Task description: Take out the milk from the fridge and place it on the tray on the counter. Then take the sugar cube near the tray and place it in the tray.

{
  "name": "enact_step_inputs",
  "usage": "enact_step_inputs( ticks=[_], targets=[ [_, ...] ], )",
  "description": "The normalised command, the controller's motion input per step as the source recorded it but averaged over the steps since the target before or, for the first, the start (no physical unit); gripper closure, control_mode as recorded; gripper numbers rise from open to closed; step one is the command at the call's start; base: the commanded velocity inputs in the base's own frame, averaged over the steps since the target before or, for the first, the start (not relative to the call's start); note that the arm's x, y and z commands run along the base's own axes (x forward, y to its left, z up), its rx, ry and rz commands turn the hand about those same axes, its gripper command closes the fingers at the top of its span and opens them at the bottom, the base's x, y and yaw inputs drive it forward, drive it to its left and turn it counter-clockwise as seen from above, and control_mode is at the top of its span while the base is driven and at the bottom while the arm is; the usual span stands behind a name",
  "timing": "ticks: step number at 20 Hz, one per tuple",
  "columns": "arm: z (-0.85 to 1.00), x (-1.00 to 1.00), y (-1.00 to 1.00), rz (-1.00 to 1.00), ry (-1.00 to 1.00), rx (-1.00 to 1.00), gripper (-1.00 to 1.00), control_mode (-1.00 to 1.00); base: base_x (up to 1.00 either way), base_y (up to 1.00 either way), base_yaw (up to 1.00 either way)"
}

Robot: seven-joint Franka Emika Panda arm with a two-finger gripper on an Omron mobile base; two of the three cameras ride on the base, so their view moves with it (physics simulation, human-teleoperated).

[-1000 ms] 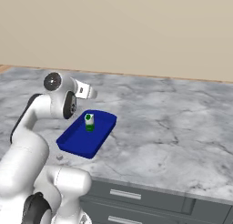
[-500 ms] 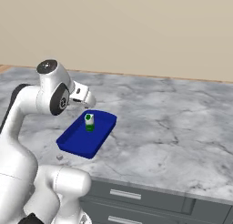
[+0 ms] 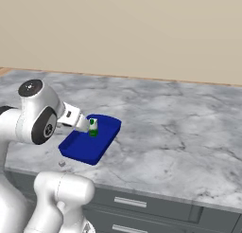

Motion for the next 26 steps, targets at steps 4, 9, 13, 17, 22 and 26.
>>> enact_step_inputs(
  ticks=[4,9,13,17,22,26],
  targets=[
    [-0.28,-0.3,0.29,-0.12,0.0,0.05,-1.0,-1.0,0.0,0.0,0.0],
    [-0.34,-0.03,0.4,-0.1,0.0,0.11,-1.0,-1.0,0.0,0.0,0.0],
    [-0.34,-0.01,0.41,-0.05,0.01,0.17,-1.0,-1.0,0.0,0.0,0.0],
    [-0.35,-0.11,0.24,-0.05,0.09,0.16,-1.0,-1.0,0.0,0.0,0.0],
    [-0.41,0.0,0.29,-0.05,0.01,0.02,-1.0,-1.0,0.0,0.0,0.0],
    [-0.31,0.0,0.31,-0.08,0.0,0.0,-1.0,-1.0,0.0,0.0,0.0]
  ],
)
